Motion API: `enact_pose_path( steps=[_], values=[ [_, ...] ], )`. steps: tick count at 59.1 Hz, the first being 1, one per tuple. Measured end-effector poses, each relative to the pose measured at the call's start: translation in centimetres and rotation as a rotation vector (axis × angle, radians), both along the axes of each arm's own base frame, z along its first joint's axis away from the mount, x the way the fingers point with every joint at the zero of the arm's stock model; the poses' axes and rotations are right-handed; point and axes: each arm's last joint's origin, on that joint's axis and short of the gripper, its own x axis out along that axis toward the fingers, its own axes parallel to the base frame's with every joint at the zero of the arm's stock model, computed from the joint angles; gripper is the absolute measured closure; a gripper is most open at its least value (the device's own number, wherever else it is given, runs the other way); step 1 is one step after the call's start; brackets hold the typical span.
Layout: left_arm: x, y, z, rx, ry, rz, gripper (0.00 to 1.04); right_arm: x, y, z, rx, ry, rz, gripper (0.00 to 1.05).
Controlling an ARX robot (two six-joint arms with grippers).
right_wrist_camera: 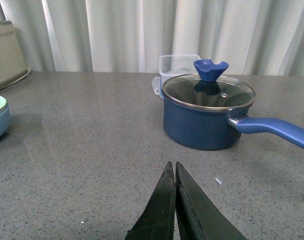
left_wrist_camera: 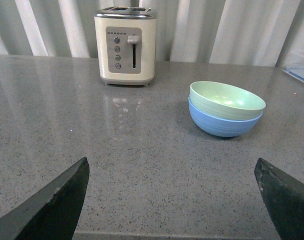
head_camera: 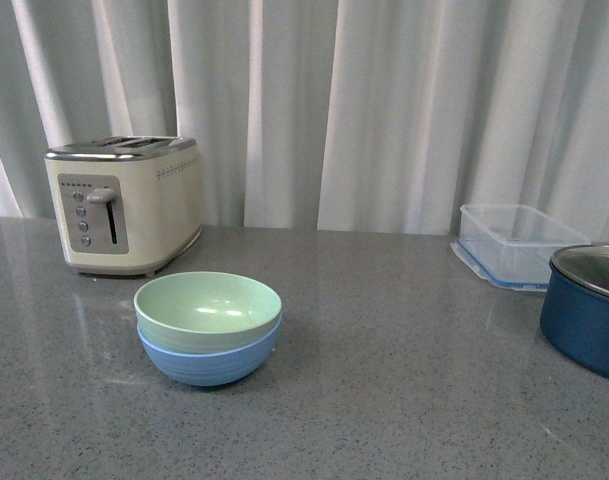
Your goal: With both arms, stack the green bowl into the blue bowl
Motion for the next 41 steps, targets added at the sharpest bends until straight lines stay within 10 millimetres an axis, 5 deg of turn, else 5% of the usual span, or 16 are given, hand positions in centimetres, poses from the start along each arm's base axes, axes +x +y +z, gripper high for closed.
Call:
enact_pose_path(
  steps=[27, 41],
  values=[
    [0.0, 0.0, 0.0, 0.0, 0.0, 0.0, 0.07, -1.3, 0.0, -0.3, -0.002, 0.006, 0.0, 1.03],
    [0.0, 0.0, 0.0, 0.0, 0.0, 0.0, 0.07, -1.3, 0.0, -0.3, -0.002, 0.006, 0.0, 0.59]
  ],
)
